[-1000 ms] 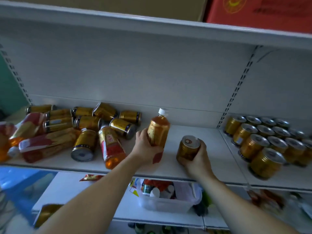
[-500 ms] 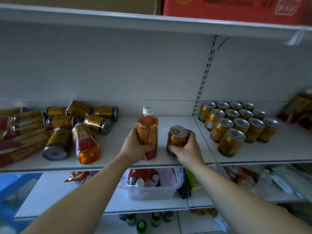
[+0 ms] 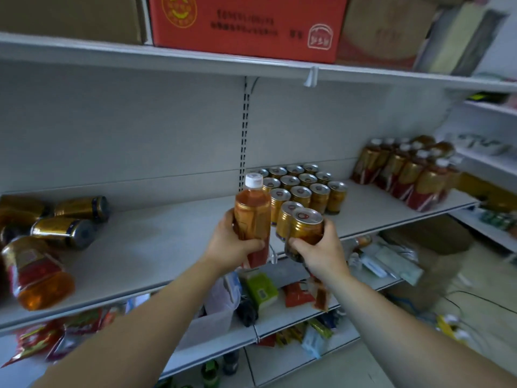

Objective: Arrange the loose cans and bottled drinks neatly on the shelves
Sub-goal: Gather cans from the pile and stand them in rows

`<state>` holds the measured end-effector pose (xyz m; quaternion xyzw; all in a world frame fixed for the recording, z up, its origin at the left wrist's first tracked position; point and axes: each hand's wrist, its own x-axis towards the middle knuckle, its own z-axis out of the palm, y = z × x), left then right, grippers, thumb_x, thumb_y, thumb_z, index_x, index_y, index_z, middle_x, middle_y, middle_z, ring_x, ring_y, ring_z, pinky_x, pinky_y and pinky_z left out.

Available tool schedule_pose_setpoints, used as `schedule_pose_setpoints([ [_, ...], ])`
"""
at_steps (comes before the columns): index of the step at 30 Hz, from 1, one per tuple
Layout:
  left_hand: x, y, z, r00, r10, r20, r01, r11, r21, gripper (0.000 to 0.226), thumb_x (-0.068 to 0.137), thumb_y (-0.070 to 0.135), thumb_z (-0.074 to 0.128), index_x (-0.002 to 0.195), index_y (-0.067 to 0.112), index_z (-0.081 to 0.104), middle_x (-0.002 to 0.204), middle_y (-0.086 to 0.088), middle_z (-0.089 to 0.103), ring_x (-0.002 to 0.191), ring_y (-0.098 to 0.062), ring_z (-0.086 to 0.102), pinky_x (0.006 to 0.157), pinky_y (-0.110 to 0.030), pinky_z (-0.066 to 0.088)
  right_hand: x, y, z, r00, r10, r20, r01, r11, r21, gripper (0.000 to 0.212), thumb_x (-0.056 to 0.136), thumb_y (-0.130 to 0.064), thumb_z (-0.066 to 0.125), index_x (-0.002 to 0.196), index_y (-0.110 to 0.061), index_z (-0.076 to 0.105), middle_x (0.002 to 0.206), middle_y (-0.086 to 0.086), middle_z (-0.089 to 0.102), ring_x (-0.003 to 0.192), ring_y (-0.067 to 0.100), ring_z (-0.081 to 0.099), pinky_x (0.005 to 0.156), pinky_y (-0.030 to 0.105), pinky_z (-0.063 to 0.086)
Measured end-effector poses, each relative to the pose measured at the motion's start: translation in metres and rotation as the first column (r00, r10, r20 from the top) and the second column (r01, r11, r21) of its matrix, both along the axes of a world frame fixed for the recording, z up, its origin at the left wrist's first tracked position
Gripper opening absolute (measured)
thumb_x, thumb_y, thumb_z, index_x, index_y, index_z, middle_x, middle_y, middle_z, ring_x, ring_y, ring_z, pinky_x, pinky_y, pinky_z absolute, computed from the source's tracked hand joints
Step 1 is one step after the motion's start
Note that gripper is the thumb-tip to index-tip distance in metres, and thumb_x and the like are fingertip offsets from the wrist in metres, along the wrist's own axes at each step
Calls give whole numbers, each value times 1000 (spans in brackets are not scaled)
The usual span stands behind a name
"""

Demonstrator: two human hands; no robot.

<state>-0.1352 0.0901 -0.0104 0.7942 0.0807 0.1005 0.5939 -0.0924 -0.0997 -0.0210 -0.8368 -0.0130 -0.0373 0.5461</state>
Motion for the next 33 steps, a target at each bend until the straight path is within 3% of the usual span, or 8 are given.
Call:
schedule_pose_setpoints([
  [6,35,-93,-4,998,-39,41,39,999,2,63,69,10,80,111,29,38,94,19,49,84,3,50,66,-11,39,45,-94,0,998,-50,28,50,998,-23,64,71,-32,81,125,-26,46,111,-3,58,100,19,57,77,30,45],
  [10,64,-155,-10,1000,12,7,-12,1000,13,65,69,18,82,115,32,38,100,15,53,97,-9,52,81,-27,41,83,-157,-1,999,-6,47,7,1000,-28,59,73,-31,81,118,-29,43,106,-6,56,95,16,55,78,28,41],
  [16,99,-217,-9,993,118,7,-118,993,19,59,67,17,82,110,31,43,99,12,58,97,-12,56,81,-28,44,134,-225,-9,998,52,30,-50,996,-70,66,71,-38,82,123,-30,43,113,-7,56,102,16,55,88,32,45],
  [21,116,-223,-9,979,205,4,-205,977,65,60,65,15,83,107,32,44,101,9,60,95,-10,57,79,-26,45,162,-228,-17,991,133,-4,-133,987,-88,73,75,-32,80,135,-24,40,113,-8,51,104,13,49,88,26,36],
  [25,126,-211,-15,963,268,-3,-267,959,97,58,66,11,83,106,27,45,92,18,55,82,6,50,64,-11,37,178,-207,-27,978,205,-46,-208,977,-57,74,72,-25,80,135,-25,40,118,-4,56,107,16,53,87,27,38],
  [33,141,-198,-40,938,345,-22,-344,938,48,59,61,13,84,104,32,46,101,8,61,90,-1,58,66,-15,42,202,-175,-47,954,295,-53,-297,953,-50,71,70,-21,79,129,-27,40,108,-9,55,101,14,54,84,29,42],
])
